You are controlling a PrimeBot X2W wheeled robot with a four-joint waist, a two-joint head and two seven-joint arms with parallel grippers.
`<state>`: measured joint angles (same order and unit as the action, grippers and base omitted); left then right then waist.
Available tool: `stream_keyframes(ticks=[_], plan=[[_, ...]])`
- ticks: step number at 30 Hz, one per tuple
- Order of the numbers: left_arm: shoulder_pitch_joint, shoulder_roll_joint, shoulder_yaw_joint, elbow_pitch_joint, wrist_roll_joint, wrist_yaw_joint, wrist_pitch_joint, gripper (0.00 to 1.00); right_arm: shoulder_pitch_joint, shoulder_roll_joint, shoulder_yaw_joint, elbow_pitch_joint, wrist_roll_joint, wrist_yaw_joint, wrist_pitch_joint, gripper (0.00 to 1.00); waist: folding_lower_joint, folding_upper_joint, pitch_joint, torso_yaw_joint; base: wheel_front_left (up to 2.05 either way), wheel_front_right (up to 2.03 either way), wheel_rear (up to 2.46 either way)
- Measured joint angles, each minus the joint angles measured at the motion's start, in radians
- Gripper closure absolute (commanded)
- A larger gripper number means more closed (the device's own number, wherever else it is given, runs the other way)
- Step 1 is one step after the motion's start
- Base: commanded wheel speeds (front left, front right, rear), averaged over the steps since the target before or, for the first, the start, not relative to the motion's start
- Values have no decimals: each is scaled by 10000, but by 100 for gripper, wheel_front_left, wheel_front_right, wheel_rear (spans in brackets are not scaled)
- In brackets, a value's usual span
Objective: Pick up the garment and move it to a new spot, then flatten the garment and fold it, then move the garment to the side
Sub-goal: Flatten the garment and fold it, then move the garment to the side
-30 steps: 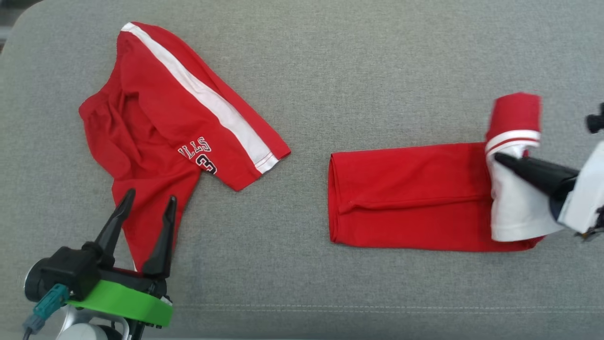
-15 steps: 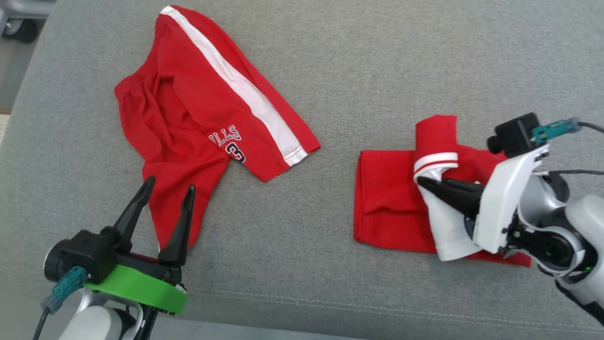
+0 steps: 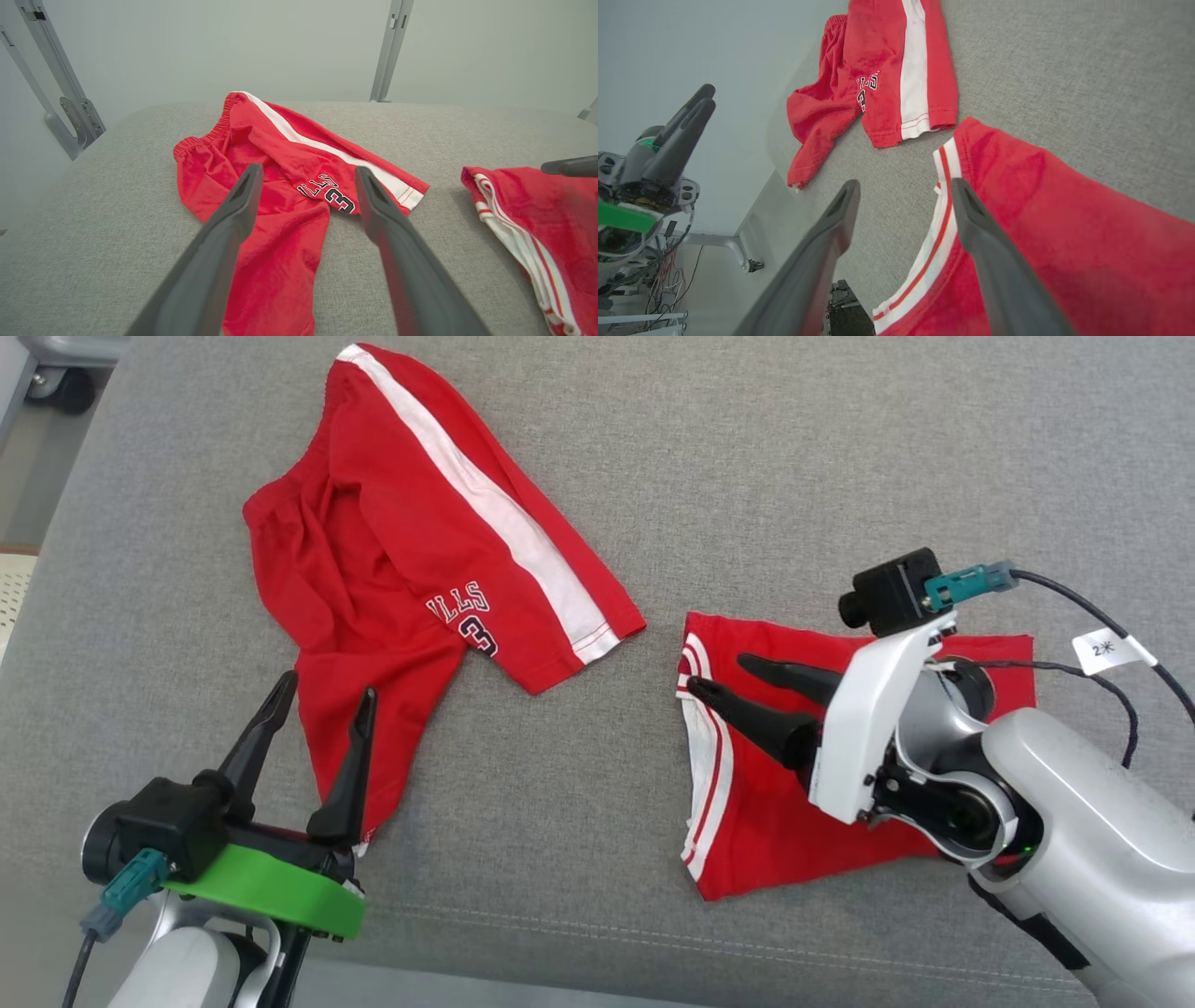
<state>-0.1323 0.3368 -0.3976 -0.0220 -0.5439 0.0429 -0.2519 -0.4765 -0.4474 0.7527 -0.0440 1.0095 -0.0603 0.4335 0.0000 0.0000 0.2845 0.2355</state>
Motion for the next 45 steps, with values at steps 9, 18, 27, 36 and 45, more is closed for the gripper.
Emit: stream_keyframes(ticks=[9,18,27,36,45], plan=[[219,-17,627,13,25,115,0,0,18,-334,-1108,-59,113,2,-1141,0,0,0,-193,-476,0,0,0],[534,-17,759,-263,27,144,0,0,1607,-2042,-2167,978,462,-221,-1429,0,0,1,-164,-1153,0,0,0],[513,17,648,-347,119,44,0,0,2158,-2038,-2123,1559,918,-98,-1515,0,1,0,201,-1353,0,0,0],[267,12,426,-360,230,-88,0,0,2139,-1741,-2088,2190,1168,253,-1515,0,1,1,409,-1101,0,0,0],[234,-61,466,-257,270,-165,0,0,1859,-1707,-2084,2477,1636,823,-1168,100,1,0,436,-596,0,0,0]])
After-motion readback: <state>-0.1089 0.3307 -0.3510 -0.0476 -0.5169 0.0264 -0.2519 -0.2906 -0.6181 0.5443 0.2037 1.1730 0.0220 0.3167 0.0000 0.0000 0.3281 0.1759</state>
